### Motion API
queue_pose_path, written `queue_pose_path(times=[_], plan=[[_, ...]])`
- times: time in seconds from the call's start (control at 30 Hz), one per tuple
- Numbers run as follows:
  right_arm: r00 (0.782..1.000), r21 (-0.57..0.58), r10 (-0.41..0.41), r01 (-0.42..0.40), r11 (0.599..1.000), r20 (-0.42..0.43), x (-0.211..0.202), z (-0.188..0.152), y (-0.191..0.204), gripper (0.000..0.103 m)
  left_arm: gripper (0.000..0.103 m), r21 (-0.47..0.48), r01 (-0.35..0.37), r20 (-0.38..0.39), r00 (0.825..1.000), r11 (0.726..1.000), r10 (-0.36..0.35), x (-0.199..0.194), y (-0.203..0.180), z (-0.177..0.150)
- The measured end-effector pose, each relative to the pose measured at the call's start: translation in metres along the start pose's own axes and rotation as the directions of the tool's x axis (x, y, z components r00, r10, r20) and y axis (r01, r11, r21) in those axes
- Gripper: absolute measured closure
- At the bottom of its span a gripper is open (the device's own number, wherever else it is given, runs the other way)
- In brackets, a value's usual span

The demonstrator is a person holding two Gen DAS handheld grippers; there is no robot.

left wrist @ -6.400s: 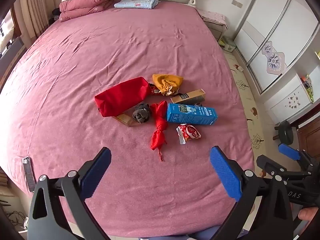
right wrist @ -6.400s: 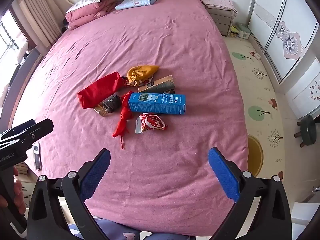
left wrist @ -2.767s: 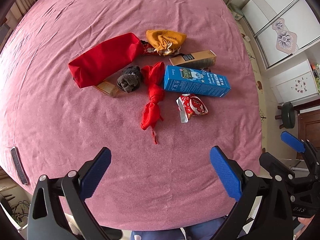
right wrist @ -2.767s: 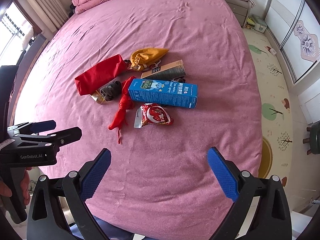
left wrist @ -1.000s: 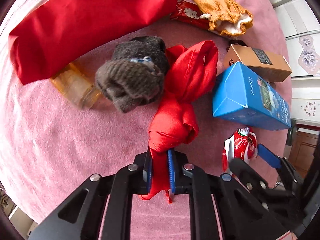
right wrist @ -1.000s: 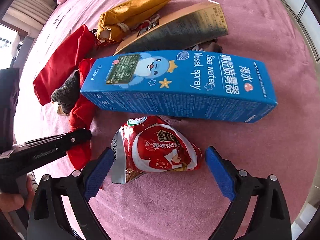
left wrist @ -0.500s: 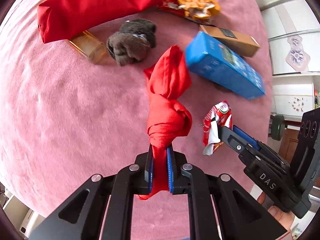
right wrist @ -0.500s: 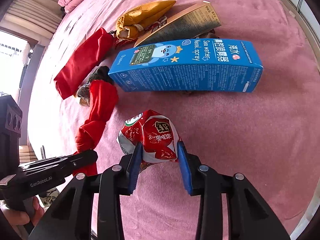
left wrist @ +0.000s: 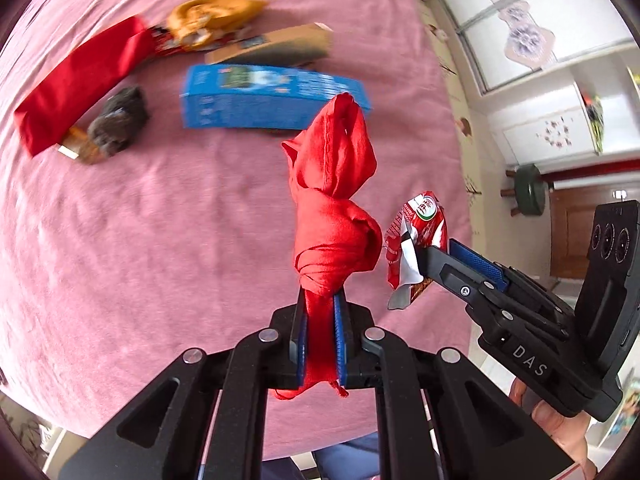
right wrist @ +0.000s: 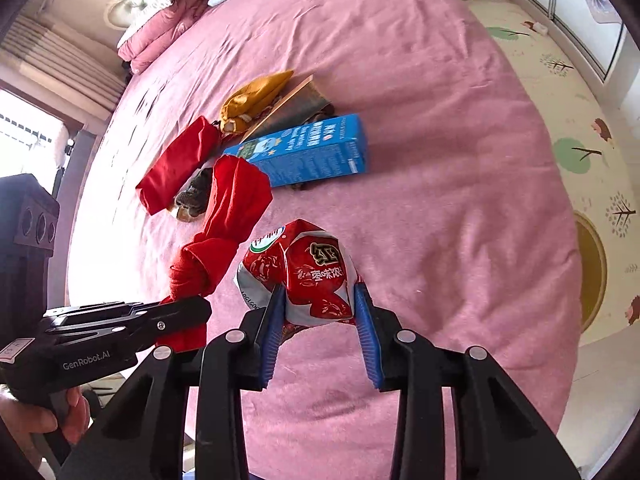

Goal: Collect trash
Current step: 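Carry both held items over the yellow bin and open both tools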

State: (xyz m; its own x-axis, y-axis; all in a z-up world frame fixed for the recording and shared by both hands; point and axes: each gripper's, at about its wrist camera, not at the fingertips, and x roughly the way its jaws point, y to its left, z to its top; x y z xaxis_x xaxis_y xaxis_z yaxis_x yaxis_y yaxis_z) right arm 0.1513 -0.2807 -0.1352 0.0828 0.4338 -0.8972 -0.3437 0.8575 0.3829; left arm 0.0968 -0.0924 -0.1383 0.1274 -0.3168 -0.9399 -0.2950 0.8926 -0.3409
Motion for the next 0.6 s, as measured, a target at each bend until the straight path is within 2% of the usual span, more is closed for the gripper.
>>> queue_pose_path(times=[0.13,0.33,0.6], plan=[[0.999,0.056,-0.021,0.019,0.998,0.040,-0.028,-0.005,-0.038,0.069,0.092,0.093,0.005,-0.016,1.000,0.996,-0.003,0.014,-0.057,0.007],[0.993,0.170,-0.068,0.051,0.984,0.095,-0.063,-0.016,-0.107,0.069,0.092,0.230,0.025,-0.054,0.998,0.973,-0.013,0.043,-0.143,0.008],[0.976,0.367,-0.167,0.105,0.924,0.141,-0.102,-0.035,-0.218,0.069,0.092,0.359,0.054,-0.120,0.993,0.932,-0.012,0.097,-0.238,0.021]])
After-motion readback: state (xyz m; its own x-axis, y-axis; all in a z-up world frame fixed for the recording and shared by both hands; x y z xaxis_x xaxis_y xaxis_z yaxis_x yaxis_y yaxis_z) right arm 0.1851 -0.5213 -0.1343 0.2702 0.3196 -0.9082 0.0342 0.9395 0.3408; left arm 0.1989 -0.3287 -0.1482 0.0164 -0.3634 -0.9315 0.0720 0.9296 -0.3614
